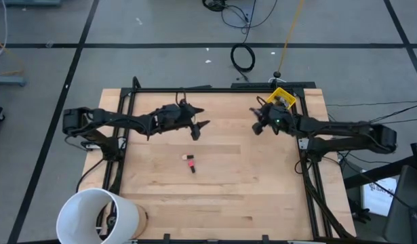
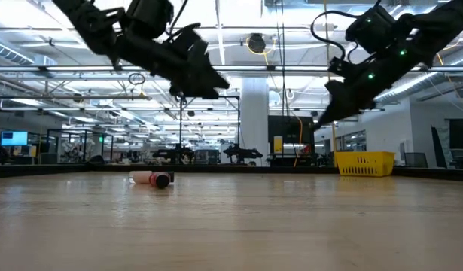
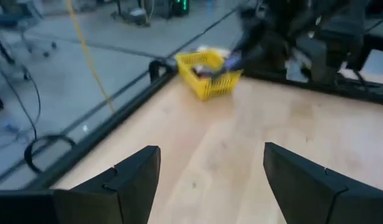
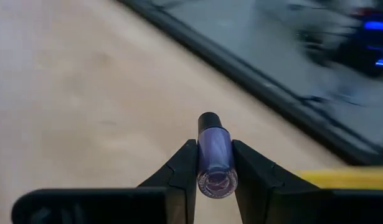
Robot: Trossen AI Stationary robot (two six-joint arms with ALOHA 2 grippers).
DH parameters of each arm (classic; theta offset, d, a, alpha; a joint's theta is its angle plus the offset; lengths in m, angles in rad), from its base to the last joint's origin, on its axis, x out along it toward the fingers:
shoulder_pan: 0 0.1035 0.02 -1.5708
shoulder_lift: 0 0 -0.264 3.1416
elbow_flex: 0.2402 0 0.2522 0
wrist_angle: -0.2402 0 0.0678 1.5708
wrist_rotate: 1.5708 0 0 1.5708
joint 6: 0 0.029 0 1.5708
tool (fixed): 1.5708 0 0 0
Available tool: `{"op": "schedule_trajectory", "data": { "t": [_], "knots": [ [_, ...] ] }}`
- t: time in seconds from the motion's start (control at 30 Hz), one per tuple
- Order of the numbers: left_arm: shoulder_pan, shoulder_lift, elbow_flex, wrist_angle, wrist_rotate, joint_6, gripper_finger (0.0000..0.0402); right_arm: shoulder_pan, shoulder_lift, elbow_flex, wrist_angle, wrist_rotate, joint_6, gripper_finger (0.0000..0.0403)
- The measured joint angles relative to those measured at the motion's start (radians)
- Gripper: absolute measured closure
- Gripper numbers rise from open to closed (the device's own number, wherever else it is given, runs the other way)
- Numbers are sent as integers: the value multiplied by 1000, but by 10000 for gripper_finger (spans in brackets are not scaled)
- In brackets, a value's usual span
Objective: Pick & Place Nail Polish
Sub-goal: Put the light blue nail polish bottle into the yellow bin
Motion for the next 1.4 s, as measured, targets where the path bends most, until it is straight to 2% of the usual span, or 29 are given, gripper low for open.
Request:
{"op": "schedule_trajectory", "data": {
  "t": [0.23, 0.37, 0.63, 0.77, 0.87, 1.03, 1.4],
  "knots": [
    [62, -11, -51, -4, 1, -67, 120, -55, -108, 0, -249, 273, 65, 338],
    [69, -10, -53, -35, -1, -72, 119, -100, -119, -5, -326, 340, 112, 338],
    [65, -11, -53, -55, -7, -70, 119, -222, -116, -146, -108, 341, 52, 338],
    [61, -10, -53, -55, -7, -70, 119, -264, -116, -181, -54, 321, 32, 336],
    [61, -10, -53, -54, -7, -69, 119, -281, -116, -184, -52, 283, 24, 310],
    [61, -10, -53, -54, -24, -69, 119, -283, -116, -184, -51, 276, 24, 264],
    [60, -10, -53, -54, -30, -68, 119, -283, -116, -184, -51, 259, 51, 204]
  ]
}}
